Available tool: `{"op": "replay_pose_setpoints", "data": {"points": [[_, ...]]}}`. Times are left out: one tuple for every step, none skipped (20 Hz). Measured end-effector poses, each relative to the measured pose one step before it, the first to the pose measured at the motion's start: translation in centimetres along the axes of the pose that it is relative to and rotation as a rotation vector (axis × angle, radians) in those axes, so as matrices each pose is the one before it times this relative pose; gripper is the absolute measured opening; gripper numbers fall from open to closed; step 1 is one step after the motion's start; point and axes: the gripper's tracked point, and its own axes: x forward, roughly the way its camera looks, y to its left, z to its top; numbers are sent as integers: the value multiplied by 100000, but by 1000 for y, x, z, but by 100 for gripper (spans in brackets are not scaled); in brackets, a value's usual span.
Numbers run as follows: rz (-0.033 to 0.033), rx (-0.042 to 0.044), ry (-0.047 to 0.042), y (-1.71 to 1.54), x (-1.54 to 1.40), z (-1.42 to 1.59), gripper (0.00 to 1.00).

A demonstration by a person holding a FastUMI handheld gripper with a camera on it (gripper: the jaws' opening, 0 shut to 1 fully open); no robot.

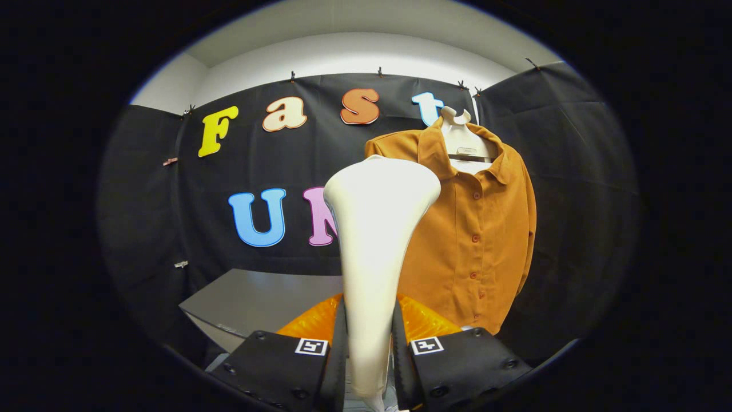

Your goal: Iron the clothes twice with a garment steamer, once on the left side and once on the right side.

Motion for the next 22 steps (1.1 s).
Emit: {"op": "replay_pose_setpoints", "data": {"points": [[1745, 179, -104, -1141, 213, 189, 38], [1820, 265, 108, -1244, 535, -137, 38], [1439, 512, 308, -1122, 439, -79, 38], [1420, 480, 806, -1110, 625, -153, 38], [1663, 811, 864, -1018, 599, -249, 38], [1622, 1412, 573, -875, 696, -132, 38], [881, 1181, 908, -910, 753, -217, 38], [316, 1091, 941, -1032, 770, -378, 38], [297, 811, 1040, -814, 710, -377, 38], [441, 717, 1359, -776, 689, -449, 38], [538, 324, 864, -513, 586, -229, 38], [804, 99, 1051, -422, 601, -448, 38], [719, 131, 1260, -365, 522, -391, 38], [625, 533, 1336, -437, 565, -663, 38], [635, 712, 1573, -319, 454, -629, 38], [352, 905, 1274, -261, 491, -612, 38], [13, 982, 1837, -290, 486, -698, 38], [-93, 694, 1714, -318, 484, -825, 38], [-6, 603, 1738, -294, 317, -811, 38], [320, 444, 1757, -11, 377, -756, 38], [235, 6, 1508, -136, 231, -695, 38], [147, -189, 1343, -271, 248, -820, 38]]}}
